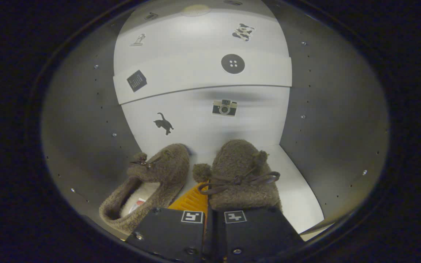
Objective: Open the shoe cabinet door, grab the shoes and put them into the shoe cabinet, then close the shoe cabinet door.
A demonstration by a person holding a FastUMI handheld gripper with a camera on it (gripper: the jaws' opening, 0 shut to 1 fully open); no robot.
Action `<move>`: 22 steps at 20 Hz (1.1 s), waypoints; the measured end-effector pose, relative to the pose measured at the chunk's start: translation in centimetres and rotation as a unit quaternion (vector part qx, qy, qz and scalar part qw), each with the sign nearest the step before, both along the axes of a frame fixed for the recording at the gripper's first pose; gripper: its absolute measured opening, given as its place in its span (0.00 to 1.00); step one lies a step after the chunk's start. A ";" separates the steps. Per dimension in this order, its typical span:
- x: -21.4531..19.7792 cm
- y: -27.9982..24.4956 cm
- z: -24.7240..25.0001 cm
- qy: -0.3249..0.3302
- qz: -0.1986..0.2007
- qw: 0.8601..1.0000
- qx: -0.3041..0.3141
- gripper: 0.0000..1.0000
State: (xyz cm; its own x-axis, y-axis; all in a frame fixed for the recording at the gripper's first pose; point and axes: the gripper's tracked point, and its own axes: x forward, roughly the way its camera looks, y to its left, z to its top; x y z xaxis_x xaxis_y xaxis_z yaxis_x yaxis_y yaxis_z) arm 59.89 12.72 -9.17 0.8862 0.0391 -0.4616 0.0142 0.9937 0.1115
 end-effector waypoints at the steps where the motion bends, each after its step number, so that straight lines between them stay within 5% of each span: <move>1: 0.1 0.3 -0.3 0.009 0.003 1.000 0.005 0.09; 6: -0.1 0.9 0.8 0.002 0.022 1.000 0.015 0.14; 10: -1.9 1.1 2.3 -0.024 0.033 0.999 0.007 0.74; 11: -2.4 0.9 2.6 -0.031 0.032 0.999 0.006 0.81; 17: -7.5 1.0 5.2 -0.089 0.027 0.995 -0.021 0.80; 22: -16.0 1.9 9.1 -0.169 0.049 0.984 -0.038 0.81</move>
